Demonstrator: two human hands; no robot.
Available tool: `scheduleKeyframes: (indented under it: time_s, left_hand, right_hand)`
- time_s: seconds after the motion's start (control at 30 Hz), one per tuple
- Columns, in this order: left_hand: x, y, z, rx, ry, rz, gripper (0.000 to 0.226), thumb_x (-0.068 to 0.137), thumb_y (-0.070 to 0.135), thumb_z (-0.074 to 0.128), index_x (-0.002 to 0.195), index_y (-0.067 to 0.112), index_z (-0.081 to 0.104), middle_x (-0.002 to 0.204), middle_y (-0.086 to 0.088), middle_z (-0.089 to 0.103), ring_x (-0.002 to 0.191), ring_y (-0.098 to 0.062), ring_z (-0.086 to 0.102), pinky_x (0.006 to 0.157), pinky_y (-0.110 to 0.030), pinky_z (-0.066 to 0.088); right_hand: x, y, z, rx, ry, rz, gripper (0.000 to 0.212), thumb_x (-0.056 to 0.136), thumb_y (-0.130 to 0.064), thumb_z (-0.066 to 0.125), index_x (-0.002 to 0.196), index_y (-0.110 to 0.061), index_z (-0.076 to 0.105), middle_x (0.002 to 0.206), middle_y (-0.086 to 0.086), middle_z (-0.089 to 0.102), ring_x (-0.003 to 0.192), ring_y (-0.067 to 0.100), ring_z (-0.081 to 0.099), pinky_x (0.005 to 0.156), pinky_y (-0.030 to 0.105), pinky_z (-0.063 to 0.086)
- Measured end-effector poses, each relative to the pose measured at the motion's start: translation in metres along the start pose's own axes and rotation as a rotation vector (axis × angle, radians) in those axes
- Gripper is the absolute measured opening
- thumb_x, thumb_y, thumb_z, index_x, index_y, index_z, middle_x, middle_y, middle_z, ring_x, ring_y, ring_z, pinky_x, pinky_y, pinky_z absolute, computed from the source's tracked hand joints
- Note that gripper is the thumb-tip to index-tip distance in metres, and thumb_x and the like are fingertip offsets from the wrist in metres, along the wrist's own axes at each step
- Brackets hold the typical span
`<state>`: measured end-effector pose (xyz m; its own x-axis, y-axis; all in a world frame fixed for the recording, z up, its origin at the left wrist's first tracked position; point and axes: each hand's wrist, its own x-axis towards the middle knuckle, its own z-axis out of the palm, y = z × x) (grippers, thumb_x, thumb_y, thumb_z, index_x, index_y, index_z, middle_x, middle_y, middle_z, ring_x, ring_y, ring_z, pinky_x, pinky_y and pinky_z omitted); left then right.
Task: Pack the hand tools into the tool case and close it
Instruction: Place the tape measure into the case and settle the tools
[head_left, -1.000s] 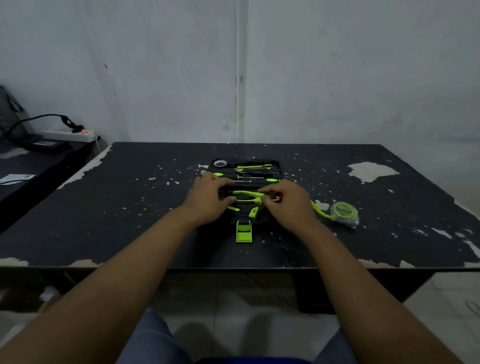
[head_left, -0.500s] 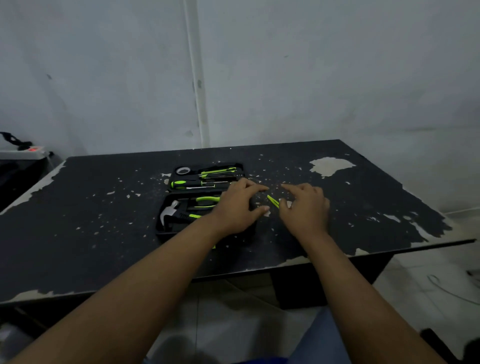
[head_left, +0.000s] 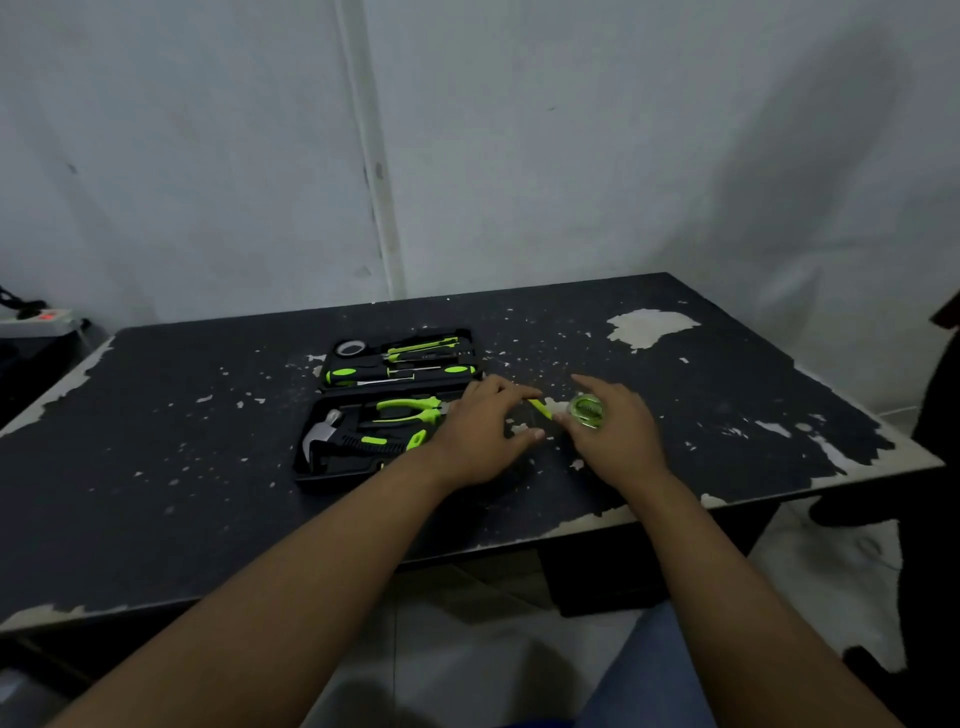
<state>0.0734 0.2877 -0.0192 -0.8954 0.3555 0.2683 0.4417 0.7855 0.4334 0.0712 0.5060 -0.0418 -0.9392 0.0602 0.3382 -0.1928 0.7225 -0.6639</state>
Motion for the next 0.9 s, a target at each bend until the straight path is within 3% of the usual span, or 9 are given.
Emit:
scheduleKeyframes:
  time_s: [0.13,0.27,0.33,0.43,0.53,0.67,0.73,0.83,0.9]
  left_hand:
    - [-0.002,-0.005,-0.006,-0.037,0.062,-0.03,0.057,0.091,0.053,0.069,0.144,0.038,0.054,0.126,0.008,0.054,0.124,-0.017,0.046,0.108,-0.049,0.044]
    - [-0.009,-0.018,-0.017,-0.07,0.107,-0.083,0.054,0.097,0.046,0.065,0.148,0.038,0.049,0.11,0.02,0.064,0.113,-0.015,0.055,0.101,-0.049,0.05]
    - [-0.012,-0.023,-0.026,-0.174,0.117,-0.118,0.05,0.103,0.037,0.059,0.151,0.038,0.046,0.108,0.016,0.071,0.105,-0.014,0.063,0.097,-0.044,0.053]
    - [-0.022,-0.026,-0.04,-0.359,0.131,-0.131,0.048,0.109,0.029,0.052,0.154,0.041,0.041,0.107,0.01,0.077,0.105,-0.001,0.068,0.091,-0.029,0.052]
    - [-0.027,-0.031,-0.047,-0.582,0.166,-0.166,0.047,0.11,0.027,0.051,0.154,0.041,0.042,0.111,0.009,0.078,0.11,0.001,0.068,0.098,-0.02,0.049]
    - [-0.035,-0.034,-0.062,-0.783,0.27,-0.257,0.033,0.108,0.02,0.056,0.14,0.023,0.063,0.114,-0.003,0.075,0.1,-0.008,0.074,0.088,-0.027,0.056]
    - [-0.041,-0.041,-0.066,-0.853,0.247,-0.288,0.027,0.106,0.019,0.061,0.131,0.018,0.07,0.113,-0.005,0.078,0.1,-0.014,0.076,0.089,-0.033,0.06]
    - [-0.051,-0.052,-0.068,-0.903,0.256,-0.281,0.026,0.098,0.014,0.073,0.124,0.014,0.075,0.111,-0.009,0.079,0.094,-0.018,0.078,0.084,-0.029,0.062]
    - [-0.056,-0.057,-0.069,-0.888,0.287,-0.294,0.027,0.093,0.008,0.077,0.12,0.012,0.076,0.112,-0.016,0.077,0.091,-0.02,0.078,0.079,-0.026,0.061]
  right_hand:
    - [0.0,-0.008,0.005,0.086,0.065,-0.024,0.052,0.086,-0.051,0.081,0.132,-0.033,0.067,0.119,-0.006,0.065,0.114,0.018,0.061,0.097,0.034,0.051]
    - [0.003,-0.031,0.009,0.249,0.152,-0.072,0.042,0.082,-0.048,0.087,0.118,-0.03,0.074,0.108,-0.01,0.069,0.1,0.007,0.066,0.091,0.03,0.057]
    - [0.005,-0.045,0.013,0.339,0.148,-0.082,0.039,0.082,-0.046,0.088,0.115,-0.03,0.075,0.109,-0.012,0.07,0.099,0.002,0.066,0.088,0.026,0.058]
    - [0.009,-0.066,0.021,0.423,0.106,-0.119,0.038,0.082,-0.043,0.089,0.115,-0.03,0.076,0.111,-0.012,0.071,0.101,0.0,0.067,0.088,0.024,0.058]
    - [0.012,-0.082,0.032,0.466,0.035,-0.145,0.036,0.08,-0.045,0.089,0.113,-0.033,0.078,0.109,-0.012,0.074,0.101,0.004,0.07,0.088,0.03,0.061]
    - [0.012,-0.099,0.045,0.507,-0.076,-0.155,0.034,0.078,-0.047,0.091,0.108,-0.033,0.082,0.103,-0.013,0.079,0.096,0.006,0.075,0.088,0.038,0.063]
    - [0.011,-0.103,0.047,0.489,-0.131,-0.172,0.033,0.077,-0.043,0.092,0.107,-0.033,0.083,0.102,-0.015,0.079,0.096,0.002,0.074,0.087,0.031,0.061]
    - [0.01,-0.103,0.047,0.445,-0.225,-0.189,0.04,0.073,-0.041,0.095,0.11,-0.029,0.083,0.104,-0.015,0.078,0.096,-0.005,0.071,0.083,0.016,0.055]
    - [0.01,-0.1,0.046,0.384,-0.295,-0.22,0.045,0.071,-0.046,0.094,0.113,-0.033,0.082,0.107,-0.018,0.076,0.099,-0.007,0.07,0.085,0.015,0.055]
